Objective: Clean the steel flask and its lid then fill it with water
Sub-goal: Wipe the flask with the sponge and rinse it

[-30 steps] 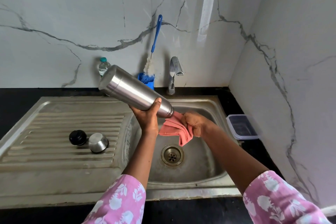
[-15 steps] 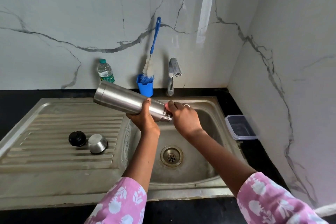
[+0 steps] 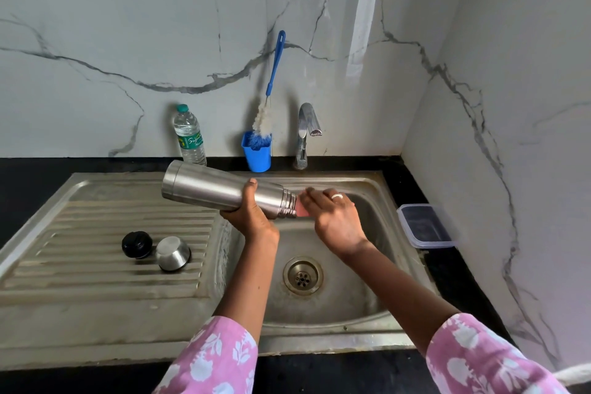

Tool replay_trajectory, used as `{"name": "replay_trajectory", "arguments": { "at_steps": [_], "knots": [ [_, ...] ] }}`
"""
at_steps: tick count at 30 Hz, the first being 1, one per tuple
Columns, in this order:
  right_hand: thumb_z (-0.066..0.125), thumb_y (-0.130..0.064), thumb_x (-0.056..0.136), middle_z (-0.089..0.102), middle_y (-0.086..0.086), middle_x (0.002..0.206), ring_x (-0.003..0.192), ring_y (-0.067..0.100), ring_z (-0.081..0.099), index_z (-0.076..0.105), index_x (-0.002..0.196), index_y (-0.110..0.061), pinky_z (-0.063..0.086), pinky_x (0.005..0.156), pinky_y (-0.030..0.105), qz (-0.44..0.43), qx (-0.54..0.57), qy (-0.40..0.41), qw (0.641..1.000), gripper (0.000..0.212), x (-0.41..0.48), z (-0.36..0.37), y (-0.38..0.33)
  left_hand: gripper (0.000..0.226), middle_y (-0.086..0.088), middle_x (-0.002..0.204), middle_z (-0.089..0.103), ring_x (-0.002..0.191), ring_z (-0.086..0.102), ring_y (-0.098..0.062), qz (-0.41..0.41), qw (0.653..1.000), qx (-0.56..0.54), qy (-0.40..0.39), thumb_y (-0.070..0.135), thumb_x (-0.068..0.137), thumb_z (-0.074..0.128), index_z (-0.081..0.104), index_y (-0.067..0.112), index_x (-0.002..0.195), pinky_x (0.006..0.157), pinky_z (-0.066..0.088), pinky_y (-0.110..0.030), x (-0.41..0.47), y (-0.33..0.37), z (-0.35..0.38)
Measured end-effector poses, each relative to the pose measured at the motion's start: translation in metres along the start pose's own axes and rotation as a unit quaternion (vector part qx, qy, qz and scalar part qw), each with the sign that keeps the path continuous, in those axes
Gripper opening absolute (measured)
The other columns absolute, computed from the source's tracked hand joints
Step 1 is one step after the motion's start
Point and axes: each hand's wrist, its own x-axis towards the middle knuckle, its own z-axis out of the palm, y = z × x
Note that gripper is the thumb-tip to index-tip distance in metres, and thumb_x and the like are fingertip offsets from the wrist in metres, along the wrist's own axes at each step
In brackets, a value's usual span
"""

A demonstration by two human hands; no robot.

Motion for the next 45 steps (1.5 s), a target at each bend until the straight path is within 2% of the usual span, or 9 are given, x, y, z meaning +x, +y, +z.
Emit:
{"name": "replay_trajectory", "arguments": {
  "at_steps": [5, 9, 14, 23, 30, 35, 39, 42, 45],
  "knots": [
    [0.059, -0.002, 0.073, 0.07, 0.012, 0.089, 0.065, 0.033, 0.063, 0.068, 0.1, -0.003, 0.053, 0.055, 0.033, 0.089, 0.033, -0.046, 0.994, 0.029, 0.022, -0.002, -0.008, 0.056, -0.006, 0.113, 0.062, 0.089, 0.065, -0.019, -0.017, 1.0, 0.011, -0.004, 0.007, 0.074, 0.074, 0.042, 0.013, 0.119, 0.067, 0.057, -0.036, -0.01, -0.004, -0.001],
    [0.042, -0.006, 0.08, 0.068, 0.013, 0.096, 0.069, 0.031, 0.063, 0.067, 0.105, -0.002, 0.055, 0.057, 0.035, 0.012, 0.02, -0.051, 0.998, 0.036, 0.012, 0.0, -0.015, 0.05, -0.009, 0.114, 0.062, 0.091, 0.065, -0.022, 0.0, 1.0, -0.003, 0.013, 0.007, 0.073, 0.074, 0.042, 0.014, 0.11, 0.078, 0.057, -0.042, -0.006, -0.004, 0.001],
    [0.039, -0.009, 0.079, 0.07, 0.009, 0.103, 0.075, 0.027, 0.065, 0.072, 0.105, -0.007, 0.052, 0.061, 0.03, -0.07, -0.031, 0.002, 0.997, 0.042, -0.002, -0.002, -0.005, 0.049, -0.008, 0.11, 0.062, 0.09, 0.064, -0.023, -0.003, 1.0, 0.008, 0.029, 0.009, 0.072, 0.075, 0.041, 0.015, 0.107, 0.065, 0.055, -0.035, 0.0, -0.003, -0.003],
    [0.061, 0.005, 0.062, 0.072, 0.007, 0.092, 0.066, 0.033, 0.064, 0.071, 0.101, -0.006, 0.05, 0.05, 0.029, 0.14, 0.099, -0.024, 0.985, 0.042, 0.02, -0.004, 0.005, 0.055, -0.01, 0.121, 0.063, 0.1, 0.065, -0.025, -0.067, 0.997, -0.004, -0.025, 0.011, 0.075, 0.073, 0.044, 0.015, 0.122, 0.086, 0.053, -0.053, -0.005, -0.009, 0.0],
    [0.077, 0.003, 0.064, 0.073, 0.002, 0.092, 0.066, 0.029, 0.063, 0.071, 0.104, -0.012, 0.044, 0.049, 0.024, 0.109, 0.13, -0.063, 0.983, 0.043, 0.008, 0.003, 0.006, 0.053, -0.007, 0.113, 0.062, 0.091, 0.065, -0.02, -0.063, 0.996, 0.0, -0.058, 0.011, 0.079, 0.069, 0.043, 0.015, 0.125, 0.072, 0.057, -0.039, -0.007, -0.009, -0.006],
    [0.072, -0.003, 0.073, 0.072, -0.001, 0.095, 0.076, 0.03, 0.064, 0.071, 0.103, -0.019, 0.047, 0.056, 0.027, 0.112, 0.12, -0.104, 0.981, 0.034, 0.003, -0.001, 0.021, 0.048, -0.008, 0.117, 0.062, 0.093, 0.064, -0.021, -0.069, 0.995, 0.015, -0.075, 0.011, 0.078, 0.07, 0.049, 0.018, 0.12, 0.08, 0.056, -0.043, -0.004, -0.006, -0.009],
    [0.052, -0.009, 0.088, 0.07, 0.013, 0.101, 0.096, 0.03, 0.063, 0.069, 0.11, -0.014, 0.046, 0.076, 0.03, 0.359, 0.281, -0.143, 0.879, 0.029, 0.014, -0.021, 0.026, 0.058, -0.013, 0.12, 0.062, 0.099, 0.064, -0.028, -0.092, 0.987, 0.084, -0.106, 0.024, 0.069, 0.077, 0.053, 0.016, 0.121, 0.085, 0.054, -0.048, 0.0, -0.001, -0.013],
    [0.043, 0.001, 0.087, 0.066, 0.011, 0.088, 0.089, 0.029, 0.061, 0.068, 0.1, 0.0, 0.046, 0.068, 0.029, 0.577, 0.445, -0.075, 0.681, 0.028, 0.024, -0.02, 0.038, 0.084, -0.014, 0.116, 0.062, 0.103, 0.062, -0.032, -0.112, 0.976, 0.115, -0.15, 0.041, 0.056, 0.082, 0.05, 0.015, 0.129, 0.081, 0.055, -0.046, -0.001, 0.002, -0.021],
    [0.04, 0.017, 0.074, 0.054, 0.013, 0.073, 0.068, 0.032, 0.054, 0.055, 0.075, 0.004, 0.049, 0.06, 0.042, 0.639, 0.591, -0.029, 0.492, 0.02, 0.032, -0.023, 0.042, 0.08, -0.011, 0.105, 0.065, 0.095, 0.064, -0.027, -0.145, 0.959, 0.136, -0.2, 0.065, 0.065, 0.062, 0.052, 0.016, 0.128, 0.081, 0.054, -0.04, -0.003, 0.006, -0.028]
  ]
}}
